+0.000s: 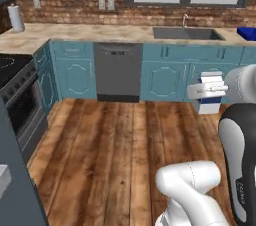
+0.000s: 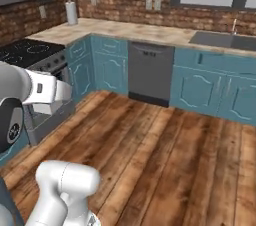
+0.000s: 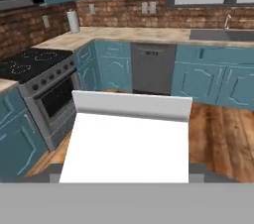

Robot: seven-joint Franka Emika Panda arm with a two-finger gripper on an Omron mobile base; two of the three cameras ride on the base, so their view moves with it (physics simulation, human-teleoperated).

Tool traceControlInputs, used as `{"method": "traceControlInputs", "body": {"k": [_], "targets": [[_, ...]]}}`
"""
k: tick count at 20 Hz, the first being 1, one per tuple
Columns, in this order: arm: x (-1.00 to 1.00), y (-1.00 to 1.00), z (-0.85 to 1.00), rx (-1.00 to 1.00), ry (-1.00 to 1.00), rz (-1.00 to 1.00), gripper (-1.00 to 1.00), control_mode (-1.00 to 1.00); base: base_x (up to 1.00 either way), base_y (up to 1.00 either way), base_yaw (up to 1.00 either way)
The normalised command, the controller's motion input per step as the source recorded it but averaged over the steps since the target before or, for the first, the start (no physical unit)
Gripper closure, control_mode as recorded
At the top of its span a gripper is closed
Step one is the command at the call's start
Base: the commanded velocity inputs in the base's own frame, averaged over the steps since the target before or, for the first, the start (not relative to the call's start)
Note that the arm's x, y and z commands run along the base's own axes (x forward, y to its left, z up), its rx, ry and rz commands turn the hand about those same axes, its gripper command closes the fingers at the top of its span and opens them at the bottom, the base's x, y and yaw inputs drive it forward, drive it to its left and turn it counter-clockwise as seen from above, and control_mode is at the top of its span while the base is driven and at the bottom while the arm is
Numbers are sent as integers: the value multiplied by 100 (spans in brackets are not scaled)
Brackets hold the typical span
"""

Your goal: Take out the milk from the fridge and place it on the tray on the counter. Then take the sugar cube near the tray and place it in the tray.

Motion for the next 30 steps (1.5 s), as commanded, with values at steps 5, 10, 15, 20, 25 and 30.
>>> {"method": "traceControlInputs", "body": {"k": [5, 10, 15, 20, 25, 30], "targets": [[0, 0, 0, 0, 0, 0, 100, 100, -1, -37, -85], [0, 0, 0, 0, 0, 0, 100, 100, 1, -23, -59], [0, 0, 0, 0, 0, 0, 100, 100, 93, -51, 2], [0, 0, 0, 0, 0, 0, 100, 100, 100, -76, 17], [0, 0, 0, 0, 0, 0, 100, 100, 100, -84, 20], [0, 0, 0, 0, 0, 0, 100, 100, 100, -25, 16]]}}
